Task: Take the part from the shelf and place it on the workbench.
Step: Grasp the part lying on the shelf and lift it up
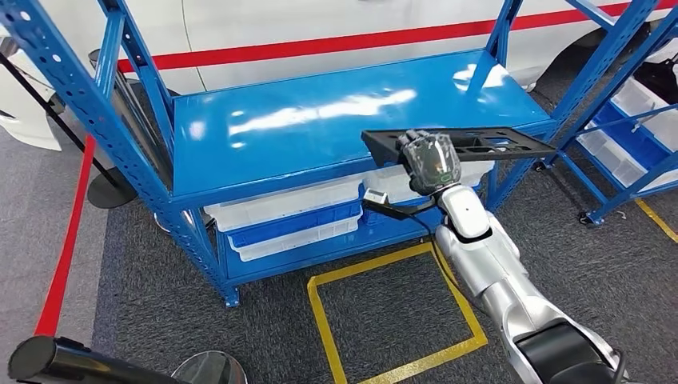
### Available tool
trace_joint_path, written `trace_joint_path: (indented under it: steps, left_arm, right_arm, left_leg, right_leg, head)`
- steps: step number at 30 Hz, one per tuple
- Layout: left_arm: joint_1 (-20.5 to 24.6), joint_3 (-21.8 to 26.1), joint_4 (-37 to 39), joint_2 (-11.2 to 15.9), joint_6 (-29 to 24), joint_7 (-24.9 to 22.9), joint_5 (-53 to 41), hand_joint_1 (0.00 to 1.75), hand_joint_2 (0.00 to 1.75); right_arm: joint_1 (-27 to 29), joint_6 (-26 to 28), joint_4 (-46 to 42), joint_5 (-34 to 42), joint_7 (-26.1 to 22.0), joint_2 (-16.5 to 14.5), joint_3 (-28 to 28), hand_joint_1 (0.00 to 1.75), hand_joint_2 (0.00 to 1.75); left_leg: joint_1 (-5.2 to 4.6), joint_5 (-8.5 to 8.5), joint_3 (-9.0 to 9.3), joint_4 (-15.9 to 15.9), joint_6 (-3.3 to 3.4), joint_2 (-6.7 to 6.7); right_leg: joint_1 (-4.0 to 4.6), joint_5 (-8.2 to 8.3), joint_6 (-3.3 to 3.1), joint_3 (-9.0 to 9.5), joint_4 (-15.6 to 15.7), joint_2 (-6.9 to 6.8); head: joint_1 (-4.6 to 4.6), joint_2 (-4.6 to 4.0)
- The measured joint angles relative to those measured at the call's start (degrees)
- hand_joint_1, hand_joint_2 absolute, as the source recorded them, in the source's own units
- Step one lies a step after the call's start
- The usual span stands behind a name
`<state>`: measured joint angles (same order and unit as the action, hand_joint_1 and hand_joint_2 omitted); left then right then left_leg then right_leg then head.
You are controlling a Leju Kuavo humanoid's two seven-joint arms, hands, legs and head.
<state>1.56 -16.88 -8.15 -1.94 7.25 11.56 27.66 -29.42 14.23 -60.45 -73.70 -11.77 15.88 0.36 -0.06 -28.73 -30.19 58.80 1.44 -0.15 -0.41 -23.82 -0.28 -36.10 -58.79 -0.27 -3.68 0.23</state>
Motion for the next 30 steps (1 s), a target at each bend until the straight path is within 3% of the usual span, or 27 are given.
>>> trace_joint_path:
  steps: [3, 4, 6, 8, 9, 10, 11, 13, 15, 18, 19, 21, 23, 24, 25, 26, 27, 29, 30]
  left_arm:
    - [-0.12, -0.75, 0.04, 0.02, 0.49, 0.31, -0.13, 0.0, 1.75]
    - [-0.15, -1.03, 0.05, -0.01, 0.64, 0.37, -0.15, 0.0, 1.75]
    - [-0.21, -1.38, 0.06, -0.03, 0.82, 0.41, -0.19, 0.0, 1.75]
    - [-0.26, -1.62, 0.06, -0.01, 0.91, 0.43, -0.21, 0.0, 1.75]
    - [-0.26, -1.74, 0.06, -0.01, 0.94, 0.44, -0.21, 0.0, 1.75]
    - [-0.26, -1.89, 0.06, -0.03, 0.97, 0.44, -0.21, 0.0, 1.75]
    - [-0.26, -2.04, 0.06, -0.05, 0.99, 0.44, -0.21, 0.0, 1.75]
    - [-0.22, -2.26, 0.06, -0.06, 1.01, 0.44, -0.21, 0.0, 1.75]
    - [-0.15, -2.39, 0.06, 0.0, 1.0, 0.45, -0.21, 0.0, 1.75]
    - [-0.16, -2.55, 0.08, 0.04, 1.01, 0.49, -0.19, 0.0, 1.75]
    - [-0.18, -2.58, 0.09, 0.05, 1.01, 0.49, -0.19, 0.0, 1.75]
    - [-0.24, -2.62, 0.13, 0.08, 1.01, 0.48, -0.19, 0.0, 1.75]
    - [-0.21, -2.64, 0.13, 0.09, 1.01, 0.49, -0.15, 0.0, 1.75]
    - [-0.18, -2.65, 0.13, 0.08, 1.01, 0.5, -0.13, 0.0, 1.75]
    - [-0.16, -2.65, 0.13, 0.08, 1.01, 0.5, -0.11, 0.0, 1.75]
    - [-0.15, -2.65, 0.13, 0.08, 1.01, 0.5, -0.13, 0.0, 1.75]
    - [-0.16, -2.66, 0.13, 0.09, 1.01, 0.5, -0.15, 0.0, 1.75]
    - [-0.13, -2.66, 0.13, 0.23, 1.01, 0.5, -0.17, 0.0, 1.75]
    - [-0.1, -2.66, 0.13, 0.29, 1.02, 0.51, -0.17, 0.0, 1.75]
  right_arm:
    - [2.5, 0.23, -10.2, 1.3, -1.39, 0.99, -2.2, 1.75, 1.75]
    - [3.38, 0.06, -13.45, 1.75, -1.85, 1.35, -2.91, 1.75, 1.75]
    - [4.57, -0.3, -18.37, 2.31, -2.51, 1.74, -4.32, 1.75, 1.75]
    - [5.61, -0.56, -21.26, 2.38, -2.96, 1.91, -5.49, 1.75, 1.75]
    - [6.1, -0.64, -22.2, 2.32, -3.12, 1.98, -5.92, 1.75, 1.75]
    - [6.5, -0.65, -22.93, 2.26, -3.24, 2.05, -6.26, 1.75, 1.75]
    - [6.76, -0.65, -23.59, 2.21, -3.31, 2.12, -6.55, 1.75, 1.75]
    - [6.9, -0.63, -24.68, 2.17, -3.37, 2.21, -6.98, 1.75, 1.75]
    - [7.09, -0.63, -25.48, 2.15, -3.43, 2.29, -7.39, 1.75, 1.75]
    - [7.43, -0.63, -26.11, 2.07, -3.49, 2.42, -7.77, 1.75, 1.75]
    - [7.46, -0.64, -26.3, 2.04, -3.5, 2.43, -7.82, 1.75, 1.75]
    - [7.51, -0.65, -26.64, 2.01, -3.5, 2.42, -7.85, 1.75, 1.75]
    - [7.6, -0.66, -26.82, 1.97, -3.5, 2.41, -7.87, 1.75, 1.75]
    - [7.66, -0.66, -26.82, 1.93, -3.5, 2.41, -7.88, 1.75, 1.75]
    - [7.73, -0.66, -26.84, 1.89, -3.51, 2.42, -7.88, 1.75, 1.75]
    - [7.77, -0.66, -26.88, 1.86, -3.51, 2.42, -7.9, 1.75, 1.75]
    - [7.79, -0.65, -26.98, 1.85, -3.51, 2.43, -7.92, 1.75, 1.75]
    - [7.78, -0.64, -27.18, 1.84, -3.51, 2.46, -8.0, 1.75, 1.75]
    - [7.78, -0.63, -27.25, 1.84, -3.51, 2.49, -8.03, 1.75, 1.75]
  left_leg:
    - [-0.1, 0.96, 0.03, -1.54, 0.68, 0.07]
    - [0.07, 1.56, -0.11, -2.03, 1.06, 0.17]
    - [0.41, 2.71, -0.71, -2.76, 1.67, 0.53]
    - [0.45, 3.47, -1.84, -2.68, 1.84, 0.66]
    - [0.49, 3.78, -2.42, -2.51, 1.75, 0.67]
    - [0.57, 4.05, -3.01, -2.26, 1.59, 0.68]
    - [0.72, 4.28, -3.63, -1.92, 1.38, 0.71]
    - [0.99, 4.56, -4.74, -1.05, 0.81, 0.79]
    - [0.98, 4.9, -5.46, -0.38, 0.04, 0.8]
    - [0.88, 5.7, -6.04, -0.22, -1.26, 0.69]
    - [0.94, 5.2, -6.45, 0.16, -1.61, 0.65]
    - [1.08, 1.38, -8.0, 3.81, -1.97, 0.57]
    - [1.07, -3.85, -10.26, 11.09, -2.04, 0.51]
    - [1.04, -5.24, -10.95, 14.26, -1.98, 0.5]
    - [0.94, -5.45, -10.8, 15.88, -1.78, 0.49]
    - [0.76, -4.55, -9.48, 15.2, -1.37, 0.47]
    - [0.5, -3.1, -7.12, 12.38, -0.73, 0.42]
    - [-0.15, -1.3, -1.42, 3.95, 0.91, 0.34]
    - [-0.4, -1.04, 0.44, 0.91, 1.38, 0.32]
  right_leg:
    - [-0.21, 0.64, 1.14, -0.23, 0.14, -0.04]
    - [-0.23, 0.01, 1.45, -0.48, -0.25, 0.02]
    - [-0.43, -3.88, 1.96, -2.04, -4.4, 0.21]
    - [-0.77, -8.38, 2.54, -4.21, -11.58, 0.24]
    - [-0.97, -9.36, 2.82, -4.69, -14.16, 0.23]
    - [-1.19, -9.17, 3.08, -4.26, -14.87, 0.22]
    - [-1.43, -8.08, 3.34, -2.76, -13.47, 0.19]
    - [-1.85, -5.79, 3.97, 2.43, -6.03, 0.1]
    - [-1.72, -5.15, 3.79, 5.7, -0.65, 0.26]
    - [-1.4, -4.78, 2.24, 5.17, 0.0, 0.44]
    - [-1.41, -4.38, 1.62, 4.76, 0.03, 0.39]
    - [-1.45, -3.37, 0.38, 3.75, 0.21, 0.26]
    - [-1.04, -2.39, -0.26, 2.42, 0.13, 0.2]
    - [-0.79, -1.92, -0.38, 1.74, 0.07, 0.19]
    - [-0.51, -1.47, -0.47, 1.09, 0.0, 0.2]
    - [-0.21, -1.04, -0.53, 0.5, -0.06, 0.24]
    - [0.08, -0.64, -0.56, 0.02, -0.11, 0.3]
    - [0.48, 0.12, -0.47, -0.69, -0.14, 0.39]
    - [0.49, 0.5, -0.27, -0.87, -0.08, 0.36]
  head:
    - [-0.01, 0.0]
    - [-0.03, 0.01]
    - [-0.05, 0.01]
    - [-0.07, 0.01]
    - [-0.07, 0.01]
    - [-0.08, 0.01]
    - [-0.07, 0.01]
    - [-0.09, 0.01]
    - [-0.07, 0.0]
    - [-0.06, -0.01]
    - [-0.04, 0.0]
    - [-0.04, 0.0]
    - [-0.03, 0.01]
    - [-0.03, 0.01]
    - [-0.03, 0.01]
    - [-0.03, 0.01]
    - [-0.03, 0.01]
    - [-0.04, 0.01]
    - [-0.05, 0.01]
